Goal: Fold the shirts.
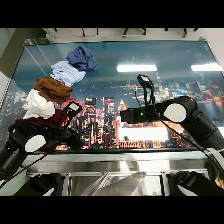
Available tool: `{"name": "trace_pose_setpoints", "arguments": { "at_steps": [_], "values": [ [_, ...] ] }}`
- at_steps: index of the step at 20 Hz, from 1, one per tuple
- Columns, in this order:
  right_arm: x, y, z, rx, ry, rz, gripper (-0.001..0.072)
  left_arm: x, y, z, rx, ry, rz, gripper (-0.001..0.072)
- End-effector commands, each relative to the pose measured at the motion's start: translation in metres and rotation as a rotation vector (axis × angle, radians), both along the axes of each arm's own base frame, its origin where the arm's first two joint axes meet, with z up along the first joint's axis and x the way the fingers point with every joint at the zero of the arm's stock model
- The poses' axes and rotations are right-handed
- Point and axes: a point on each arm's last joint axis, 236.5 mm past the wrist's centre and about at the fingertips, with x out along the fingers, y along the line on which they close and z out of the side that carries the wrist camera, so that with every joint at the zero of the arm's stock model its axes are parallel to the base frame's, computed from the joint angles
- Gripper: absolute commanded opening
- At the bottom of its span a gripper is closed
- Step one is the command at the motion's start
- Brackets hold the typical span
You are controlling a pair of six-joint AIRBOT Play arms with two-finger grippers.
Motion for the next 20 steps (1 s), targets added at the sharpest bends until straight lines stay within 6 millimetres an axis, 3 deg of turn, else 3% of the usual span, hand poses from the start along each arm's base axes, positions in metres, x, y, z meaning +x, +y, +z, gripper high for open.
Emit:
{"name": "trace_pose_setpoints", "arguments": {
  "at_steps": [1,2,3,5,7,8,9,11,14,16,17,18,20],
  "values": [
    [0.0,0.0,0.0,0.0,0.001,0.001,0.0027,0.002,-0.001,0.001,-0.006,-0.009,0.0,0.0024],
    [0.0,0.0,0.0,0.0,0.001,0.001,0.0026,0.016,-0.011,0.008,-0.053,-0.072,0.006,0.0024],
    [0.0,0.0,0.0,0.0,0.001,0.001,0.0026,0.026,-0.002,0.008,-0.009,-0.119,-0.004,0.0025],
    [0.0,0.0,0.0,0.0,0.001,0.001,0.0026,0.041,0.107,0.007,0.282,-0.124,0.315,0.0025],
    [0.0,0.0,0.0,0.0,0.001,0.001,0.0026,0.047,0.144,0.018,0.226,-0.139,0.505,0.0028],
    [0.0,0.0,0.0,0.0,0.001,0.001,0.0026,0.05,0.158,0.024,0.154,-0.145,0.599,0.0182],
    [0.0,0.0,0.0,0.0,0.001,0.001,0.0026,0.053,0.168,0.027,0.075,-0.145,0.687,0.0387],
    [0.0,0.0,0.0,-0.001,0.001,0.001,0.0026,0.057,0.198,0.026,-0.037,-0.114,0.881,0.0408],
    [0.0,0.0,-0.001,-0.001,0.002,0.0,0.0026,0.071,0.248,0.007,-0.116,-0.068,1.116,0.0409],
    [0.0,0.0,-0.002,-0.002,0.004,0.0,0.0026,0.063,0.271,-0.019,-0.099,0.035,1.188,0.0409],
    [0.001,0.001,-0.002,-0.003,0.005,0.0,0.0027,0.061,0.277,-0.03,-0.095,0.078,1.21,0.0447],
    [0.001,0.001,-0.003,-0.004,0.007,0.0,0.0026,0.06,0.283,-0.041,-0.094,0.114,1.229,0.0645],
    [-0.002,0.004,-0.001,0.015,0.021,0.003,0.0026,0.061,0.293,-0.062,-0.093,0.174,1.263,0.0678]
  ]
}}
